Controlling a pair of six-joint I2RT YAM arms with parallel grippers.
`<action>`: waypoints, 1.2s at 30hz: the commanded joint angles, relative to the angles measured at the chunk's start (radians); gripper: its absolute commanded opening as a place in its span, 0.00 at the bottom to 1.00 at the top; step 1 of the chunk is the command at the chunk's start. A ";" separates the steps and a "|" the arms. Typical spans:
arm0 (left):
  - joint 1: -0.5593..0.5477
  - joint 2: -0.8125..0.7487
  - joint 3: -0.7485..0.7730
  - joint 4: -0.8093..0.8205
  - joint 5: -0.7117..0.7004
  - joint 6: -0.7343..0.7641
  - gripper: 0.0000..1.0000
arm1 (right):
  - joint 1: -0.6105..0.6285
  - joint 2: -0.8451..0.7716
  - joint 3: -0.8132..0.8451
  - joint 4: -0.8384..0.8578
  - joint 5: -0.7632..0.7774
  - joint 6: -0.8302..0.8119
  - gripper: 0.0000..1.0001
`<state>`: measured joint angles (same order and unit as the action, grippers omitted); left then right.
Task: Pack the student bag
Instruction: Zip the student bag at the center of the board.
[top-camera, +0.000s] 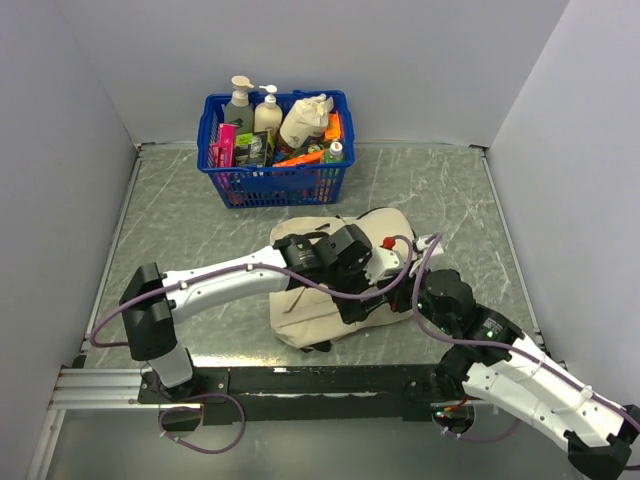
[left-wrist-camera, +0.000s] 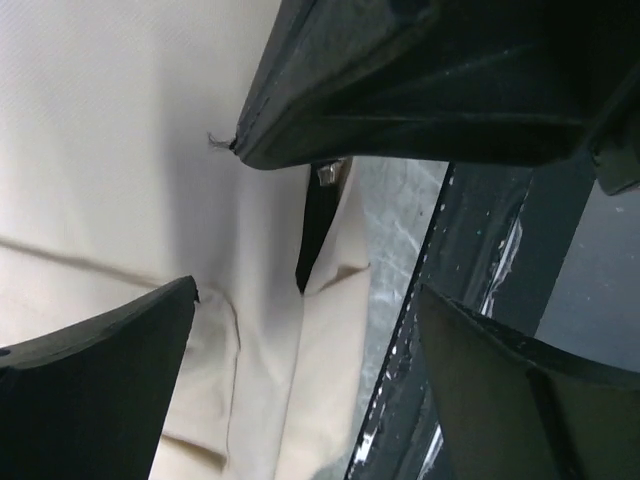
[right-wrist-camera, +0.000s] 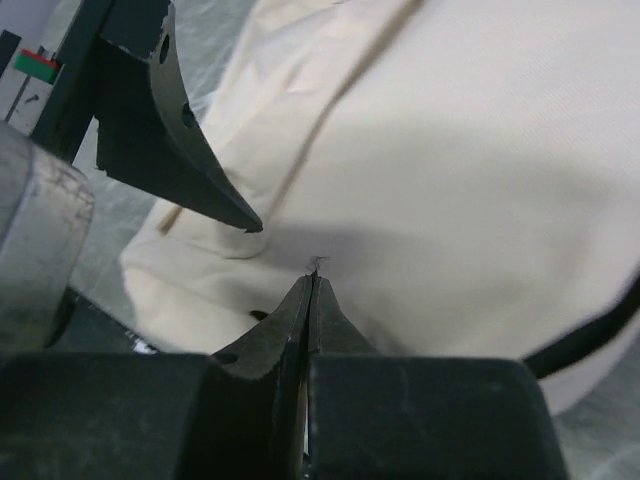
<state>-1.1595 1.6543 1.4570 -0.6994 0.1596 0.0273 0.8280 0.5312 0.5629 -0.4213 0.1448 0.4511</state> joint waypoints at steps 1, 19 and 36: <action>-0.123 -0.017 -0.056 0.152 0.328 0.235 0.96 | -0.015 0.069 0.054 0.188 0.019 0.009 0.00; -0.201 -0.401 -0.635 0.845 -0.093 0.186 0.95 | -0.030 0.070 0.029 0.200 -0.020 -0.006 0.00; -0.151 -0.254 -0.603 0.919 -0.187 0.118 0.81 | -0.040 0.032 0.032 0.184 -0.044 0.018 0.00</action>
<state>-1.3239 1.3655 0.8268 0.1600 -0.0360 0.1650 0.7975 0.5968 0.5678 -0.3370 0.1062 0.4500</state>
